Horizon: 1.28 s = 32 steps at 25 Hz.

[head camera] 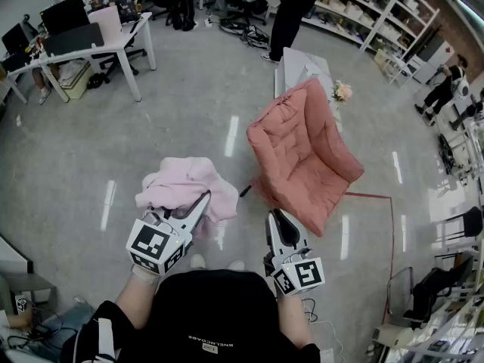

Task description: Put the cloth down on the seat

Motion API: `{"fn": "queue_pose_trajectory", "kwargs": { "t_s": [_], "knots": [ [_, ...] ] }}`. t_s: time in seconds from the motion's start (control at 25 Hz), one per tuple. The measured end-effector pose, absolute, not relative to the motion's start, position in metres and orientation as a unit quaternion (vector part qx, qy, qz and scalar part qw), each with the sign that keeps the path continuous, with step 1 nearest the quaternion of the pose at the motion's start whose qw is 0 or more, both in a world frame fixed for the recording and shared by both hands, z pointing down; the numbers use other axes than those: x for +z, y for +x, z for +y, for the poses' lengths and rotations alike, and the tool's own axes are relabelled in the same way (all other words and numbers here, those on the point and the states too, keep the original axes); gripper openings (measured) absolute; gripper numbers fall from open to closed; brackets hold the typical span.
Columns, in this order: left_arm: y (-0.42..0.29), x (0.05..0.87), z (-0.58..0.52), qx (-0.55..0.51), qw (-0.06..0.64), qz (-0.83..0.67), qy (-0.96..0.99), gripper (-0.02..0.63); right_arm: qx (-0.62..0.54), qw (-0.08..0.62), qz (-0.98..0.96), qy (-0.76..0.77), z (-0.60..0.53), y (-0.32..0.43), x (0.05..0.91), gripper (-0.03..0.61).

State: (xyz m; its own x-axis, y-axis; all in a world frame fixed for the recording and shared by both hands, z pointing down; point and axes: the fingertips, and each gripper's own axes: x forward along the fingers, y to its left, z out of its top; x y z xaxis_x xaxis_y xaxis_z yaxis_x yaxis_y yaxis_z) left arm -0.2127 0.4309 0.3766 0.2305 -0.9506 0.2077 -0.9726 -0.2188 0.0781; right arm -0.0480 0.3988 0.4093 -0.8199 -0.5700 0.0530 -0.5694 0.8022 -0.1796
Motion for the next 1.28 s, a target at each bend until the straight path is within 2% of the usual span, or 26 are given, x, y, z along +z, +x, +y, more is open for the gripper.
{"fn": "queue_pose_trajectory", "kwargs": {
  "t_s": [0.48,1.28],
  "knots": [
    [-0.159,0.393,0.398,0.086,0.088,-0.588,0.800,0.192,-0.100,0.009,0.950,-0.297,0.377,-0.020,0.427,0.067],
    [-0.086,0.405,0.350,0.118,0.103,-0.610,0.777,0.192,-0.140,0.012,0.945,-0.295,0.317,0.075,0.447,0.067]
  ]
}}
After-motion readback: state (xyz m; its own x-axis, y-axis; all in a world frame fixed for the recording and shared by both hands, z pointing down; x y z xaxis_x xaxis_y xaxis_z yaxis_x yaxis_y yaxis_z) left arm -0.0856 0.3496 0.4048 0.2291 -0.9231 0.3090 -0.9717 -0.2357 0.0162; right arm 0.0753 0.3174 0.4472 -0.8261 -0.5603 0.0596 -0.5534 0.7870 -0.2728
